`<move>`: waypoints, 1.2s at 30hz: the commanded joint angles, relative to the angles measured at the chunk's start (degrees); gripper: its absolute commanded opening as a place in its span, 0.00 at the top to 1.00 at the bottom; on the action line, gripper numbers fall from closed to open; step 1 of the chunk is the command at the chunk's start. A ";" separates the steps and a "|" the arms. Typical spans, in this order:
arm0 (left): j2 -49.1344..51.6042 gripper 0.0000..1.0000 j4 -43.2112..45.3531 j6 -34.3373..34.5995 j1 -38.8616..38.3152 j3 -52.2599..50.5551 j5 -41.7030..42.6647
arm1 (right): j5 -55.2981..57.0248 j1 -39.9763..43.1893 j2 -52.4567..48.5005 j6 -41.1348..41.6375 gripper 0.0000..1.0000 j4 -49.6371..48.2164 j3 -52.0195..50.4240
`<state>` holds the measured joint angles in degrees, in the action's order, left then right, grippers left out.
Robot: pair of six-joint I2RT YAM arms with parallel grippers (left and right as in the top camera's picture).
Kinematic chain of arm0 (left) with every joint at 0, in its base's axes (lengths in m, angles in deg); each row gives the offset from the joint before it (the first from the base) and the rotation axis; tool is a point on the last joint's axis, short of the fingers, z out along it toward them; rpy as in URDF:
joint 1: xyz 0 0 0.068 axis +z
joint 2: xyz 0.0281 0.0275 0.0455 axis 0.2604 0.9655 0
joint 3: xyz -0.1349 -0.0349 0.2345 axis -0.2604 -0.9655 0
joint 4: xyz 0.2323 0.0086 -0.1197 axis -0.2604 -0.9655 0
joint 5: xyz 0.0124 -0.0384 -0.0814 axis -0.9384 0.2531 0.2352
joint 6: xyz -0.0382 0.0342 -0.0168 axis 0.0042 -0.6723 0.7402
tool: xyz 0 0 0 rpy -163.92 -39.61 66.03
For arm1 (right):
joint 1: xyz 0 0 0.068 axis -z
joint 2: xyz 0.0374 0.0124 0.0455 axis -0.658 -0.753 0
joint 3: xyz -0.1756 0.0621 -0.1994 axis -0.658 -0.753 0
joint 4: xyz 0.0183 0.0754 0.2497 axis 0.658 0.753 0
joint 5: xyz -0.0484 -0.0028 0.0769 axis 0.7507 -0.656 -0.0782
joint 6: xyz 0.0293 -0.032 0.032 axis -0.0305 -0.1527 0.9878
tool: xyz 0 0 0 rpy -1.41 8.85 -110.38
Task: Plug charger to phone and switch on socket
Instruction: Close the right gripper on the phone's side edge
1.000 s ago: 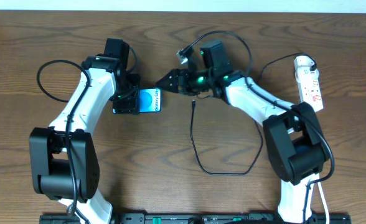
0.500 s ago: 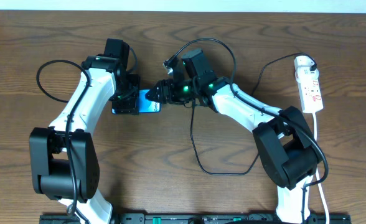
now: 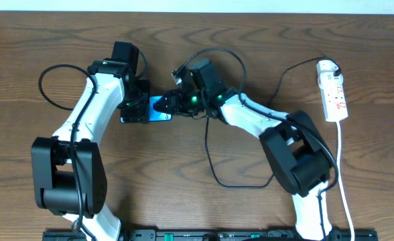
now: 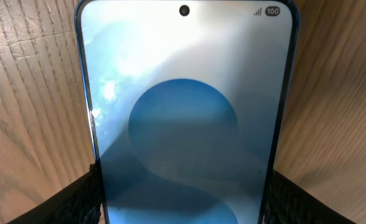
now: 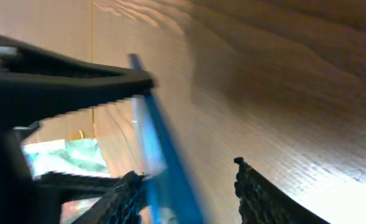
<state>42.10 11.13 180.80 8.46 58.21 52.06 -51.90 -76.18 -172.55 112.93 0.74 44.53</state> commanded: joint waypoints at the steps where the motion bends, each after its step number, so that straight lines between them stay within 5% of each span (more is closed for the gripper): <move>1: -1.86 0.37 -0.22 -0.33 0.09 1.31 -0.35 | -2.99 -0.66 -1.88 1.09 0.54 -1.95 0.92; 23: -1.86 0.37 -0.24 -0.33 0.09 1.31 -0.35 | -2.97 -1.36 -1.92 5.18 0.70 -3.61 0.92; 28: -1.86 0.37 -0.22 -0.33 0.09 1.31 -0.37 | -2.99 -1.36 -1.92 5.27 0.85 -3.61 0.92; 36: -1.86 0.37 -0.20 -0.33 0.09 1.31 -0.37 | -2.97 -1.36 -1.92 6.25 0.91 -3.78 0.92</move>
<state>42.08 11.11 180.80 8.46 58.21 52.06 -55.77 -77.16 -173.97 118.50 -3.26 44.77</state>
